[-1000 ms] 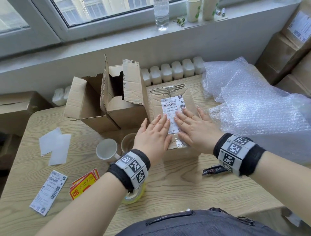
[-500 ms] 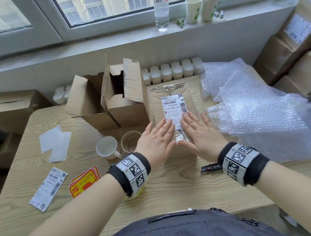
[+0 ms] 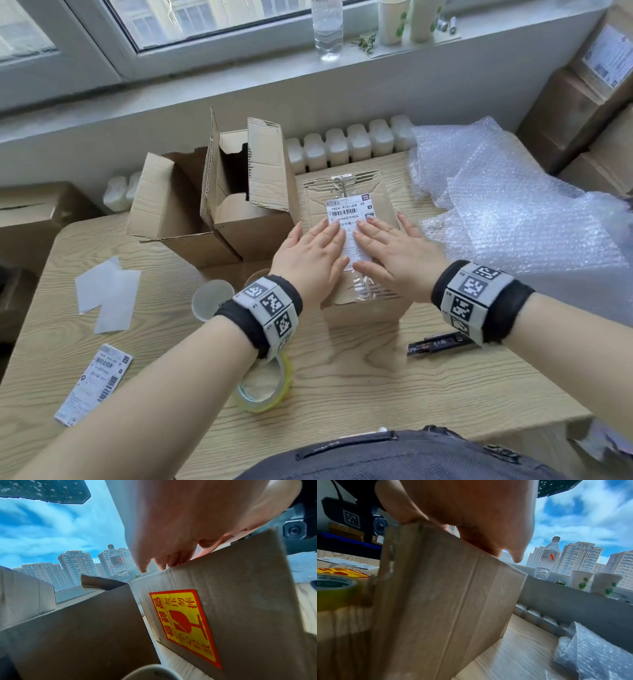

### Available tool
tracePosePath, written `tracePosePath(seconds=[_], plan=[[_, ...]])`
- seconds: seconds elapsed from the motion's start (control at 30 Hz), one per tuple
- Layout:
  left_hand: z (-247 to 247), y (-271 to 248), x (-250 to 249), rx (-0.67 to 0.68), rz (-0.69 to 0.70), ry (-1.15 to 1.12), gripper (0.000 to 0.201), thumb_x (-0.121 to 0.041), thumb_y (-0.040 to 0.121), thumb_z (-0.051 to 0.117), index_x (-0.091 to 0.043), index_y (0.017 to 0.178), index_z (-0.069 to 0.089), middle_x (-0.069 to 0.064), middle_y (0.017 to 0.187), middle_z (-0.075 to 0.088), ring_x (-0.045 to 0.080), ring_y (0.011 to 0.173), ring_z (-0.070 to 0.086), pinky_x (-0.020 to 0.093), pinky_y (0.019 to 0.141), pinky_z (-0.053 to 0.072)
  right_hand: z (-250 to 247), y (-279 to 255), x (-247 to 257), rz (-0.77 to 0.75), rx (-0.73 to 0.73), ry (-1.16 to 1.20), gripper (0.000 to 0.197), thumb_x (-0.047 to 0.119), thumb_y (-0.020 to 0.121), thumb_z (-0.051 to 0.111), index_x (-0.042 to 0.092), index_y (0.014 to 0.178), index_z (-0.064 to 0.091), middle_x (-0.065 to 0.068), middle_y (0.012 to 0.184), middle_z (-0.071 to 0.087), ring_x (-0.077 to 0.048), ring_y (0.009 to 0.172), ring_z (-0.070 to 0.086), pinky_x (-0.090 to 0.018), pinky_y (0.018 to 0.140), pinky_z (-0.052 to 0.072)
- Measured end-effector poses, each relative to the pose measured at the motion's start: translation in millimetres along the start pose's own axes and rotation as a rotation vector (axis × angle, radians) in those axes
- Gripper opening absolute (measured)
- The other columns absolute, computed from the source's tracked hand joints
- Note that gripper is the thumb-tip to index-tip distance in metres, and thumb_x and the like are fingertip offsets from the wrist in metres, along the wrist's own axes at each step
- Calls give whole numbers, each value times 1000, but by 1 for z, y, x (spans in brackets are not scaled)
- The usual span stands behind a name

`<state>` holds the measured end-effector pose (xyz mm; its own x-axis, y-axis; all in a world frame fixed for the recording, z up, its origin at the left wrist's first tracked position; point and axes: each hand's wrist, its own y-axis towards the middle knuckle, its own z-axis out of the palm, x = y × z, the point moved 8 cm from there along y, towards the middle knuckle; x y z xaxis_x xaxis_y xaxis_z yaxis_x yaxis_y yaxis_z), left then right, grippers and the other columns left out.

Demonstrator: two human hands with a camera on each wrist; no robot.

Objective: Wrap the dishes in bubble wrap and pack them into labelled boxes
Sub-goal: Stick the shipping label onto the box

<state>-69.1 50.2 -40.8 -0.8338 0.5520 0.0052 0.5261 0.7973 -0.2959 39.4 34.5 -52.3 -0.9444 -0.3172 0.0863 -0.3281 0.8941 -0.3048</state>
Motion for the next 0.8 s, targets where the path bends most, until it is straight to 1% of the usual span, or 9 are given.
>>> tracePosePath(seconds=[0.07,0.17,0.2,0.23,0.37,0.5,0.63,0.8], plan=[[-1,14,3,11,-13,23,57,-42,102,16,-20,152,5,-4,160,0,11,147,-3,40,119,-3,-5,11,-2,-10,-3,-9,112,74,59,-29,21,151,6,6,159,1,-8,145,-5,-43,117,-11],[-7,32,7,14,-36,41,57,-41,102,16,-18,152,4,-2,160,-1,12,147,-4,41,119,-3,-14,27,-7,1,-7,1,78,65,88,-3,19,152,5,5,159,1,-9,146,-4,-43,117,-11],[-9,36,8,15,-46,39,57,-41,102,17,-17,152,4,-2,160,-1,12,147,-4,41,119,-3,-16,31,-8,8,-1,4,71,60,94,5,19,152,4,5,159,0,-9,146,-5,-43,117,-11],[-10,40,9,18,-55,37,58,-40,102,17,-17,152,4,-2,160,-2,12,147,-5,41,119,-3,-18,36,-10,15,1,7,68,57,96,9,19,152,3,5,159,-1,-9,146,-6,-43,117,-11],[-10,49,16,25,-99,58,60,-43,101,14,-15,152,1,1,160,-6,13,147,-7,42,119,-5,-21,49,-22,68,-13,-23,71,59,95,10,18,152,0,3,159,-7,-10,145,-9,-43,117,-11],[-3,46,24,39,-176,41,64,-48,99,10,-13,151,-6,3,159,-10,14,146,-11,42,119,-5,-17,47,-34,133,-32,-37,75,61,93,10,14,150,-7,-1,158,-12,-13,145,-14,-43,117,-11],[-1,38,26,13,-231,9,66,-49,99,11,-12,151,-5,3,160,-11,14,146,-11,44,119,-4,-13,36,-40,172,-54,25,77,62,93,13,14,150,-7,-1,158,-14,-14,145,-16,-42,117,-11],[-2,25,23,-11,-257,33,64,-46,100,11,-13,151,-8,2,160,-10,15,146,-11,45,118,-5,-7,21,-39,172,-42,68,76,61,94,16,16,150,-7,2,158,-15,-14,144,-16,-43,117,-12]])
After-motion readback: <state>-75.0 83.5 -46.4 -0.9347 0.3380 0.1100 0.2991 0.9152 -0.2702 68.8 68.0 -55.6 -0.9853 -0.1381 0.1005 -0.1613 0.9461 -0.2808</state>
